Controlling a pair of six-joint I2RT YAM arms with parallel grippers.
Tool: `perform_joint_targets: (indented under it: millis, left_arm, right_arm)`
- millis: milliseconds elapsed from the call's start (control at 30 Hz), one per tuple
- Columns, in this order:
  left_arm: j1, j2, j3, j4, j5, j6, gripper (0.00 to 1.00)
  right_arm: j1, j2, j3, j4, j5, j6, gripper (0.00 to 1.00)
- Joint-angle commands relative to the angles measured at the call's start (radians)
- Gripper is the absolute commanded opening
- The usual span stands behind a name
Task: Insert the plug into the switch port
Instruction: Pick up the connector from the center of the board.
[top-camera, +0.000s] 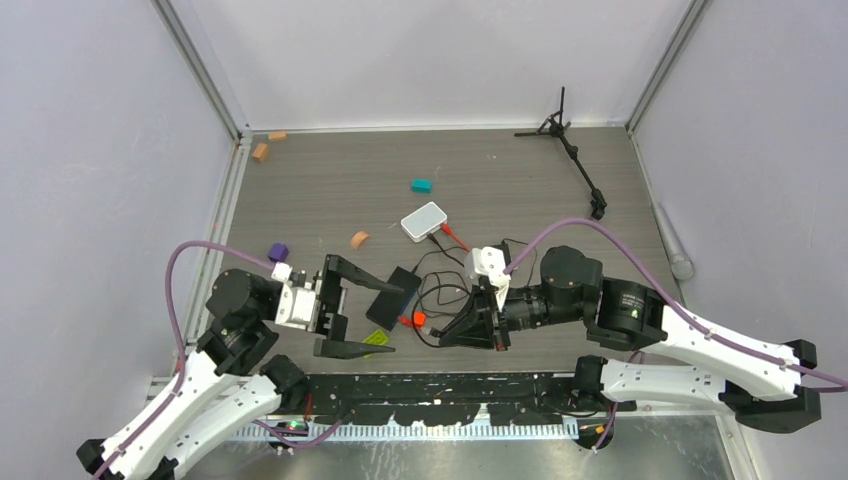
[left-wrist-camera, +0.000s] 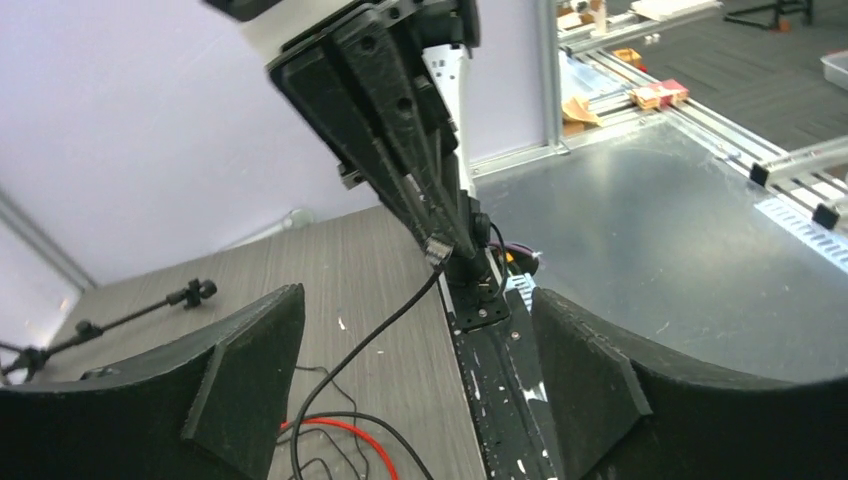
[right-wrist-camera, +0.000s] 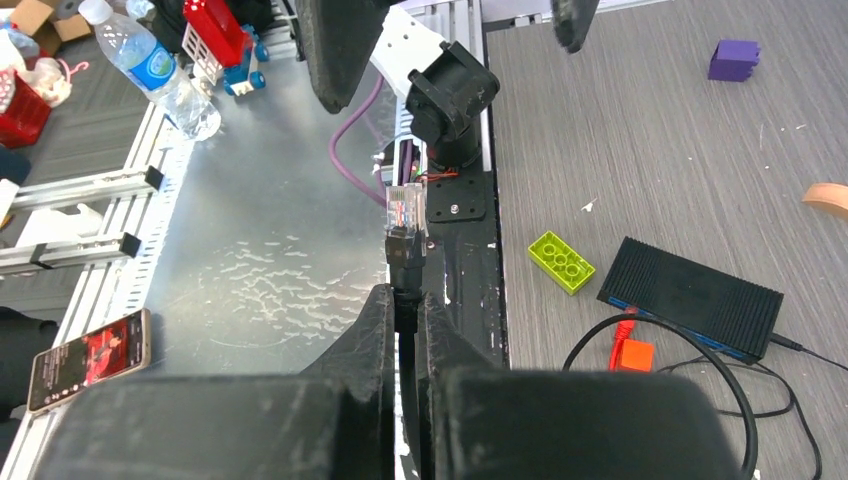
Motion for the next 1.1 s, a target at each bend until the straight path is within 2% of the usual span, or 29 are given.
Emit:
perform_joint_targets:
  millis: [0, 100, 167, 200, 267, 333, 433, 533, 700, 800, 933, 1067]
  left_arm:
    - [-0.039, 0.043, 0.006, 0.077, 0.091, 0.095, 0.81]
    - [-0.076, 0.066, 0.011, 0.077, 0.023, 0.091, 0.78]
    - [-0.085, 0.072, 0.005, 0.098, -0.057, 0.042, 0.78]
    - [-0.086, 0.067, -0.002, 0.113, -0.131, -0.024, 0.79]
    - [-0.086, 0.045, -0.019, 0.105, -0.363, -0.153, 0.82]
    - [-0.085, 0.007, -0.028, 0.046, -0.591, -0.26, 0.79]
    - [-0.085, -0.014, -0.025, -0.052, -0.762, -0.406, 0.72]
    - [-0.085, -0.023, 0.007, -0.162, -0.867, -0.533, 0.64]
    - [-0.085, -0.071, -0.008, -0.165, -0.956, -0.68, 0.62]
    - [-0.085, -0.087, -0.001, -0.159, -0.98, -0.709, 0.62]
    - [-0.085, -0.07, 0.04, -0.145, -0.939, -0.708, 0.62]
    - [-0.085, -0.028, 0.059, -0.09, -0.867, -0.727, 0.59]
  right_arm:
    - [0.001, 0.017, 0.043, 0.029, -0.034, 0.007, 0.0]
    - [0.0, 0.026, 0.046, 0.036, 0.015, -0.004, 0.01]
    - [0.001, 0.024, 0.047, 0.028, 0.122, -0.027, 0.0]
    - [0.0, 0.018, 0.045, 0.026, 0.187, -0.042, 0.0]
    - [0.0, -0.003, 0.025, 0.03, 0.324, -0.083, 0.01]
    - [0.0, -0.03, -0.008, 0.063, 0.475, -0.139, 0.01]
    - [0.003, -0.063, -0.052, 0.134, 0.62, -0.215, 0.0]
    - [0.038, -0.052, -0.041, 0.157, 0.754, -0.291, 0.0]
    - [0.256, 0.04, -0.02, 0.273, 1.13, -0.552, 0.0]
    - [0.393, 0.122, -0.023, 0.448, 1.324, -0.77, 0.0]
    - [0.482, 0.226, -0.037, 0.675, 1.49, -1.039, 0.0]
    - [0.504, 0.321, -0.021, 0.779, 1.549, -1.131, 0.0]
